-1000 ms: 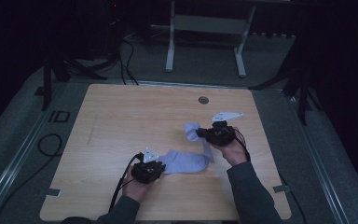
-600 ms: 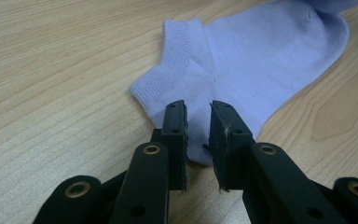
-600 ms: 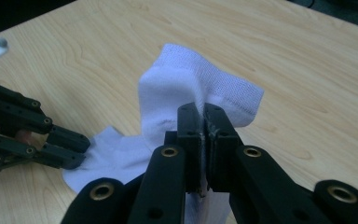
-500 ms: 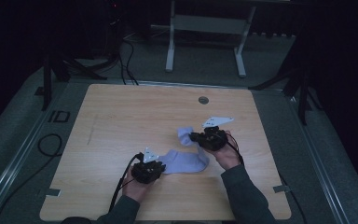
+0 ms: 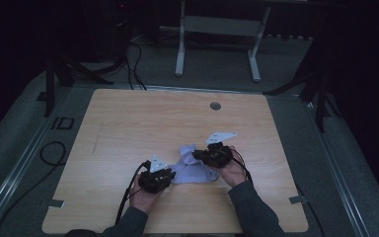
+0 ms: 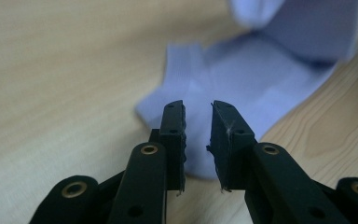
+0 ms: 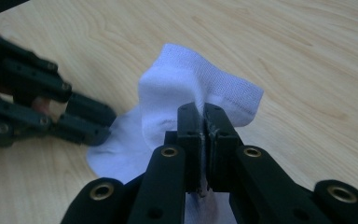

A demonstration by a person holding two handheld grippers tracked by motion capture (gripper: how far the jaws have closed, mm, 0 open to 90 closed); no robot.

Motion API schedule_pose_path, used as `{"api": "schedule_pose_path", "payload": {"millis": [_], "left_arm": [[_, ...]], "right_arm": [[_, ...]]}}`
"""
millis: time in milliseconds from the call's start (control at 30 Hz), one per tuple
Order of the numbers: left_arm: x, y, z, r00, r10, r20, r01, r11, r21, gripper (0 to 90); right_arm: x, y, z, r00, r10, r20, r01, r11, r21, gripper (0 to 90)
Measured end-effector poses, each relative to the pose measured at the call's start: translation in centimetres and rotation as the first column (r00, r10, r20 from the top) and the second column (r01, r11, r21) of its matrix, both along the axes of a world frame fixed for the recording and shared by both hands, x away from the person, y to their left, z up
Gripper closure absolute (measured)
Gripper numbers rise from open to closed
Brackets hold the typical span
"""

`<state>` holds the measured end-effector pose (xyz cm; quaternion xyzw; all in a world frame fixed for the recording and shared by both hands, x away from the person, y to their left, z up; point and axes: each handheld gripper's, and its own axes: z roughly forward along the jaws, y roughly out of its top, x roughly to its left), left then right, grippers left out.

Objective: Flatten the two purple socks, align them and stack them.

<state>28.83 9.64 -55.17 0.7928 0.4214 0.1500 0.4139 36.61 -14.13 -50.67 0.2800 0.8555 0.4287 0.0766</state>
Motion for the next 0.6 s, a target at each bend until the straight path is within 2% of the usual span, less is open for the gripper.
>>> {"api": "schedule_pose_path", "payload": {"millis": [33, 100, 267, 433, 600], "left_arm": [[0.0, 0.0, 0.0, 1.0, 0.0, 0.0, 0.0, 1.0, 0.0, 74.1], [0.1, -0.1, 0.8, 0.9995, -0.024, 0.018, 0.025, 0.9983, -0.053, 72.3], [0.4, -0.9, 1.2, 0.9978, -0.055, 0.036, 0.057, 0.9976, -0.041, 70.2], [1.0, -1.3, 1.4, 0.9978, -0.064, 0.02, 0.065, 0.995, -0.076, 69.6], [1.1, -1.5, 1.2, 0.9981, -0.061, 0.006, 0.061, 0.9957, -0.07, 72.1]], "right_arm": [[0.0, 0.0, 0.0, 1.0, 0.0, 0.0, 0.0, 1.0, 0.0, 86.1], [-0.3, 0.1, -0.2, 0.9999, 0.014, 0.005, -0.014, 1.0, -0.002, 86.1], [-0.7, 0.2, -0.4, 0.9995, 0.031, 0.003, -0.031, 0.999, -0.005, 86.1], [-1.0, 0.7, -0.6, 0.9987, 0.052, 0.003, -0.052, 0.999, -0.012, 86.1], [-1.1, 1.1, -0.7, 0.9975, 0.071, 0.003, -0.07, 0.997, -0.017, 86.1]]}}
